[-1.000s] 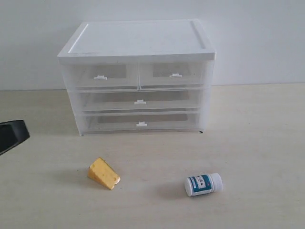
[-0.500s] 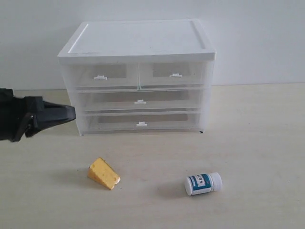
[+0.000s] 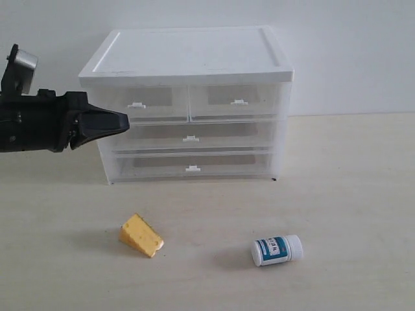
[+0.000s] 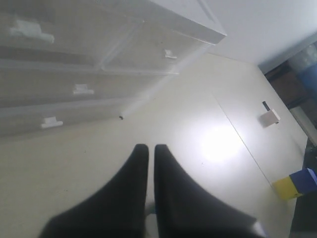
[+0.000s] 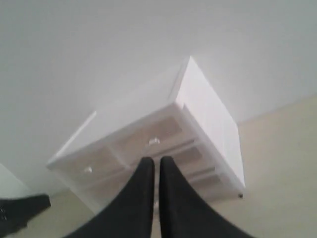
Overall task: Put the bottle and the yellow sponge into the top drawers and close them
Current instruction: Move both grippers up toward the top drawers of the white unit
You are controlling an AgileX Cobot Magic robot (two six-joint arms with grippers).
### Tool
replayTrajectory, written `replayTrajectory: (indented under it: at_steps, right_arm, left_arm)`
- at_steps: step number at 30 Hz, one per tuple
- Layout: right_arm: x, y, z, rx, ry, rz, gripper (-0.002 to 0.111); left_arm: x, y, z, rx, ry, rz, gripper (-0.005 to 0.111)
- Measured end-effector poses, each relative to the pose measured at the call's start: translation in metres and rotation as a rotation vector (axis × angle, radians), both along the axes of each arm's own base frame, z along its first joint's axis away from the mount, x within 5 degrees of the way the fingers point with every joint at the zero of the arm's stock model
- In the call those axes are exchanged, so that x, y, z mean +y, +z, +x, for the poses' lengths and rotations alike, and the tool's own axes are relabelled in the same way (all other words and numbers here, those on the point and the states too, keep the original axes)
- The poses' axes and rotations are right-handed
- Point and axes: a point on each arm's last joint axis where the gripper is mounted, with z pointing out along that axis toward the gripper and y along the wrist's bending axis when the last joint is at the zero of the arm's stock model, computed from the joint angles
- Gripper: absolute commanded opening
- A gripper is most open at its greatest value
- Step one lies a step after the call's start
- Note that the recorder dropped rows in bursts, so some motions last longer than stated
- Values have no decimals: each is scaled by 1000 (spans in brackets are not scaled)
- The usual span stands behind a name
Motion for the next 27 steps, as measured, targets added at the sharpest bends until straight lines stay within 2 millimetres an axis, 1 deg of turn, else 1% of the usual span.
replayTrajectory:
  at_steps: [2,4,9,11,13,16,20,23,27]
  right_arm:
    - [13,-2,18,87,50,-25,0]
    - [31,-6,35,160,111,-67,0]
    - [72,-17,72,241,207,-111,0]
    - [84,-21,86,278,215,-116,0]
    - [91,-25,98,329,205,-73,0]
    - [97,-32,110,378,192,49,0]
    - [99,-34,128,330,237,261,0]
    - [91,-39,144,296,294,393,0]
    - [78,-56,169,315,376,510,0]
  left_arm:
    - [0,3,3,-13,0,-1,4]
    - [-1,5,4,-21,-5,-6,4]
    - [-1,5,5,-19,-9,-8,4]
    - [-1,2,8,-11,-9,-8,4]
    - [-1,-3,13,-1,-10,-6,4]
    - [-3,-10,23,12,-18,-10,4]
    - [-9,-16,35,19,-99,-79,4]
    - [-13,-20,42,22,-161,-135,4]
    - [-14,-21,47,18,-179,-150,4]
